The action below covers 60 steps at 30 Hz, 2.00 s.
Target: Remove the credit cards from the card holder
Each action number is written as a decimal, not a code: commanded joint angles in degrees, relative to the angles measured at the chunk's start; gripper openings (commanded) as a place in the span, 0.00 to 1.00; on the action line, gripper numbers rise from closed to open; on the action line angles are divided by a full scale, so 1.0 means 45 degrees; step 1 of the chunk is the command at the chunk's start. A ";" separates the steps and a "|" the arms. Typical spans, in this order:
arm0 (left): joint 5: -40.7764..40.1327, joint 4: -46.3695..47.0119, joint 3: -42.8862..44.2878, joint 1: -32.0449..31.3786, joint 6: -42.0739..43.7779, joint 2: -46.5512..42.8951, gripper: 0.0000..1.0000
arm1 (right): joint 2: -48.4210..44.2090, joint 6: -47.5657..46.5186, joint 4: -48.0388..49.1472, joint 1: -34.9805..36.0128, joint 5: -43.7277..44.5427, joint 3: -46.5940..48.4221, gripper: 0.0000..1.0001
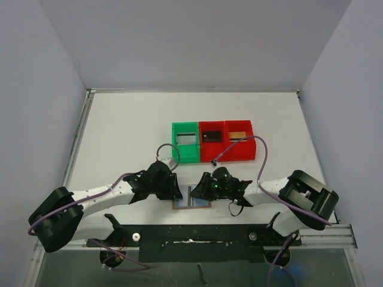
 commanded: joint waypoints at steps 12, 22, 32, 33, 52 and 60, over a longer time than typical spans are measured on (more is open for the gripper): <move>-0.0325 -0.0427 0.0501 -0.0256 0.0475 0.0921 0.18 | 0.0737 -0.0329 0.0070 0.0076 -0.0379 0.0672 0.16; -0.0628 -0.0654 0.0489 -0.0259 0.0385 0.0715 0.17 | 0.0250 -0.0378 -0.0235 0.0044 -0.0213 0.0418 0.00; -0.0827 -0.0941 0.0595 -0.0261 0.0421 0.0634 0.15 | -0.0120 -0.0350 -0.0296 -0.0165 -0.0214 0.0118 0.00; -0.0847 -0.0941 0.0593 -0.0272 0.0429 0.0592 0.15 | -0.0181 -0.0276 -0.0238 -0.0195 -0.0182 0.0030 0.00; -0.1003 -0.1215 0.0900 -0.0265 0.0351 0.0051 0.20 | -0.0155 -0.0371 0.0347 -0.0563 -0.0781 -0.0305 0.00; -0.0362 0.0118 0.1498 -0.0260 -0.0242 -0.0842 0.36 | -0.0009 -0.0504 0.0136 -0.0600 -0.0821 -0.0214 0.00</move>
